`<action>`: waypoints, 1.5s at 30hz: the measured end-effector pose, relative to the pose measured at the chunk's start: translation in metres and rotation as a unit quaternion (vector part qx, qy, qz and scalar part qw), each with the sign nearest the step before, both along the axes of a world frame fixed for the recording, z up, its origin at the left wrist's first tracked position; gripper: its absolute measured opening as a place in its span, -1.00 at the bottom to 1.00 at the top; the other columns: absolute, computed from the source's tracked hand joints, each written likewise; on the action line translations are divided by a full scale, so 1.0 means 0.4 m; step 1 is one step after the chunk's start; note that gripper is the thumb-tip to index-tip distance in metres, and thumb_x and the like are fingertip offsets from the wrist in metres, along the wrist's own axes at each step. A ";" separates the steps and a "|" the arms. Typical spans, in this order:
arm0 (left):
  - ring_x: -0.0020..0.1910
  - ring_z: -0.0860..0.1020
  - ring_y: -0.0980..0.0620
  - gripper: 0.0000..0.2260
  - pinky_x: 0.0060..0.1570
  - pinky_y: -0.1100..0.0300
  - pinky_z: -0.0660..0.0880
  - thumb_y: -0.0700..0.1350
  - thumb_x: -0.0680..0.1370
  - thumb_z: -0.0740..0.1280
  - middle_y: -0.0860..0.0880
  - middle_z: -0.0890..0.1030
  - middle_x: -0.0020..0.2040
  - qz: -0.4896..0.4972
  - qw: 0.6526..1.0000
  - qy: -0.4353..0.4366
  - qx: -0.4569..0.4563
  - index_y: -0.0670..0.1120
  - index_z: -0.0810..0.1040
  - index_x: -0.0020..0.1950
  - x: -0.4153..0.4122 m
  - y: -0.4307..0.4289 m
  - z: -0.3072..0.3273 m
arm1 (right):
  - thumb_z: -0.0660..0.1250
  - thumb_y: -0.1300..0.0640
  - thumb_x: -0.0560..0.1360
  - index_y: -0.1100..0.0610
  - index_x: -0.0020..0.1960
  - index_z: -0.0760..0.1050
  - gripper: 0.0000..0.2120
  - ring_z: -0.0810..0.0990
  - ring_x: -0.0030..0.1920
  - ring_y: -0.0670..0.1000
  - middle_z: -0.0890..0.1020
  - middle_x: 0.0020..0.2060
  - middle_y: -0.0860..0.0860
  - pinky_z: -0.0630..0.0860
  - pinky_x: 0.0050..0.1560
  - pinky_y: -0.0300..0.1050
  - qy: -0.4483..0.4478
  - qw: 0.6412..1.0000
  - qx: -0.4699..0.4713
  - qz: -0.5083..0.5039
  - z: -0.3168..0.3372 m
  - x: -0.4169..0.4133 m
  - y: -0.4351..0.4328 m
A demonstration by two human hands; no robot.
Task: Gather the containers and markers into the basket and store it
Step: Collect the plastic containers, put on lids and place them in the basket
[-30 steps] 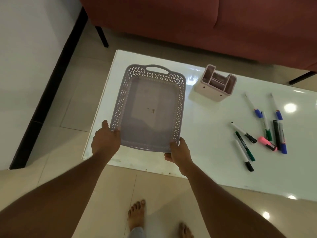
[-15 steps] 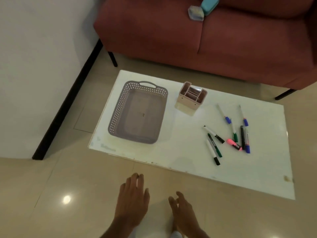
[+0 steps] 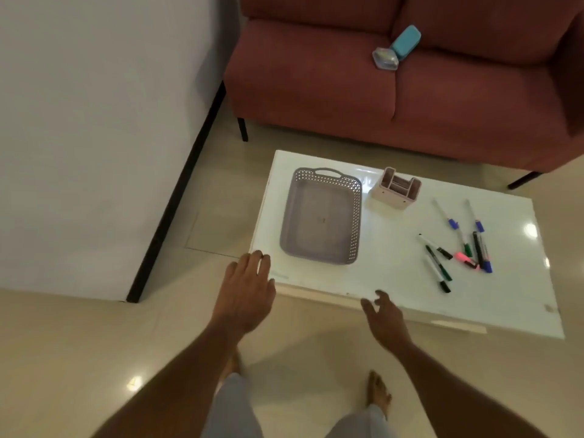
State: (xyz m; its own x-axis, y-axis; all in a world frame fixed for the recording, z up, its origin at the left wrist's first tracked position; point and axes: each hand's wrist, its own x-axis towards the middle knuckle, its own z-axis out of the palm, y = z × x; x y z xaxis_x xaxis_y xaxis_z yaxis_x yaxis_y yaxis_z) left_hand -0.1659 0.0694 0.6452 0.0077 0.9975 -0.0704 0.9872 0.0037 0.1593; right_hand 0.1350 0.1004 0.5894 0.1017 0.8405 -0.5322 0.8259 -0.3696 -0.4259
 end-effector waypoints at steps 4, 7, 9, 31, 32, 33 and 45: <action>0.14 0.48 -0.03 -0.69 0.14 -0.01 0.49 0.02 0.56 0.20 -0.07 0.47 0.21 -0.018 0.999 0.042 0.022 -0.09 0.37 0.25 -0.277 0.038 0.095 | 0.26 -0.04 0.59 0.19 0.44 0.31 -0.50 0.50 0.27 0.21 0.50 0.32 0.20 0.43 0.29 0.08 0.027 0.996 0.075 -0.049 0.096 -0.229 0.069; 0.16 0.48 -0.06 -0.68 0.13 -0.03 0.49 0.01 0.55 0.24 -0.09 0.48 0.22 -0.033 0.997 0.051 0.038 -0.11 0.38 0.25 -0.401 0.091 0.151 | 0.25 -0.04 0.57 0.14 0.44 0.31 -0.51 0.43 0.33 0.19 0.45 0.37 0.12 0.41 0.27 0.07 -0.004 0.991 0.135 0.001 0.163 -0.372 0.114; 0.18 0.49 -0.09 -0.67 0.13 -0.05 0.49 0.01 0.55 0.24 -0.11 0.49 0.23 -0.042 0.997 0.059 0.040 -0.12 0.38 0.25 -0.453 0.133 0.172 | 0.23 -0.06 0.56 0.12 0.44 0.29 -0.49 0.40 0.35 0.16 0.42 0.39 0.08 0.41 0.29 0.09 -0.031 0.985 0.167 0.041 0.192 -0.438 0.160; -0.02 0.55 -0.18 -0.70 -0.16 -0.05 0.52 -0.12 0.50 0.13 -0.20 0.56 0.05 -0.211 0.971 0.113 -0.002 -0.23 0.48 0.15 -0.831 1.162 0.202 | 0.14 -0.13 0.56 0.13 0.43 0.27 -0.47 0.33 0.39 0.11 0.35 0.41 0.05 0.31 0.39 0.09 -0.089 0.990 0.106 -0.015 0.078 -0.858 0.945; -0.03 0.54 -0.17 -0.67 -0.15 -0.04 0.50 -0.11 0.50 0.09 -0.18 0.56 0.05 -0.222 0.969 0.107 -0.002 -0.22 0.48 0.15 -0.823 1.206 0.211 | 0.15 -0.13 0.56 0.13 0.42 0.28 -0.48 0.34 0.38 0.11 0.36 0.40 0.05 0.33 0.38 0.10 -0.091 0.990 0.109 -0.021 0.088 -0.856 0.981; -0.02 0.54 -0.17 -0.65 -0.13 -0.03 0.49 -0.10 0.50 0.08 -0.17 0.56 0.06 -0.232 0.967 0.102 -0.003 -0.22 0.49 0.16 -0.815 1.247 0.217 | 0.16 -0.12 0.56 0.13 0.42 0.28 -0.48 0.34 0.38 0.11 0.35 0.41 0.05 0.34 0.37 0.11 -0.092 0.989 0.111 -0.030 0.097 -0.852 1.016; 0.31 0.45 -0.14 -0.60 0.17 -0.09 0.47 -0.06 0.59 0.25 -0.13 0.49 0.35 -0.314 0.948 0.057 -0.015 -0.18 0.44 0.39 -0.747 2.031 0.160 | 0.21 -0.08 0.57 0.09 0.45 0.27 -0.50 0.32 0.42 0.12 0.35 0.43 0.07 0.33 0.37 0.08 -0.125 0.965 0.130 -0.193 0.140 -0.838 1.604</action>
